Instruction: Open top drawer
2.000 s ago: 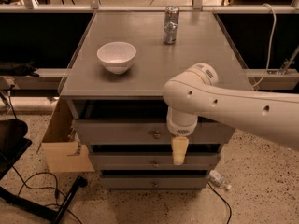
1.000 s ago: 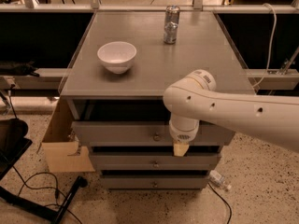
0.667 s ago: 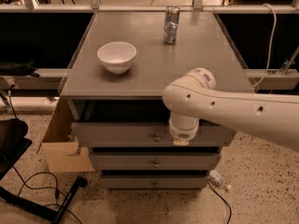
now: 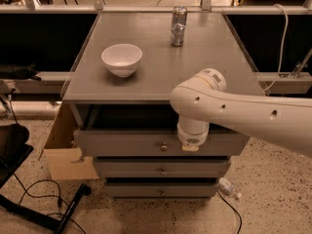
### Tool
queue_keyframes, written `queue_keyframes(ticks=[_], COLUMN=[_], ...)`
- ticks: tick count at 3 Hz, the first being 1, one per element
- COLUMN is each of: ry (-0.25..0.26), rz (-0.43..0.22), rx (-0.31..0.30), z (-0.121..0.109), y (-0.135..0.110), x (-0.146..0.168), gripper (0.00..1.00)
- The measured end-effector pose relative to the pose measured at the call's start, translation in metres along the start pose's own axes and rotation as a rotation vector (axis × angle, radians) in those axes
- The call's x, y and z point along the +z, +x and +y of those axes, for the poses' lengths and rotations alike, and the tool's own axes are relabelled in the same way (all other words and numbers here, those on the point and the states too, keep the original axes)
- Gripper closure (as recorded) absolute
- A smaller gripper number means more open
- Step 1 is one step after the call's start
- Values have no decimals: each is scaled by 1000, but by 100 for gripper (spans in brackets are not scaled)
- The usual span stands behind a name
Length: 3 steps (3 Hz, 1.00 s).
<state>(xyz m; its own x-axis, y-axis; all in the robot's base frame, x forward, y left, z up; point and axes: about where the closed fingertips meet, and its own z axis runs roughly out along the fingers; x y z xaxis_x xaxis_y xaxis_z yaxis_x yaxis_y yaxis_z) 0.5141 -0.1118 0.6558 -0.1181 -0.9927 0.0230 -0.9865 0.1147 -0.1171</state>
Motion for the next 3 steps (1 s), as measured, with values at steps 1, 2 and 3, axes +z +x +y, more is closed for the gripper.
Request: queue_keyframes(ticks=[1, 2, 3], ry=[0, -2, -2], rz=[0, 2, 2], rx=[0, -1, -1], z=[0, 0, 0], y=[0, 2, 2], x=[-4, -7, -12], gripper=[100, 100, 100])
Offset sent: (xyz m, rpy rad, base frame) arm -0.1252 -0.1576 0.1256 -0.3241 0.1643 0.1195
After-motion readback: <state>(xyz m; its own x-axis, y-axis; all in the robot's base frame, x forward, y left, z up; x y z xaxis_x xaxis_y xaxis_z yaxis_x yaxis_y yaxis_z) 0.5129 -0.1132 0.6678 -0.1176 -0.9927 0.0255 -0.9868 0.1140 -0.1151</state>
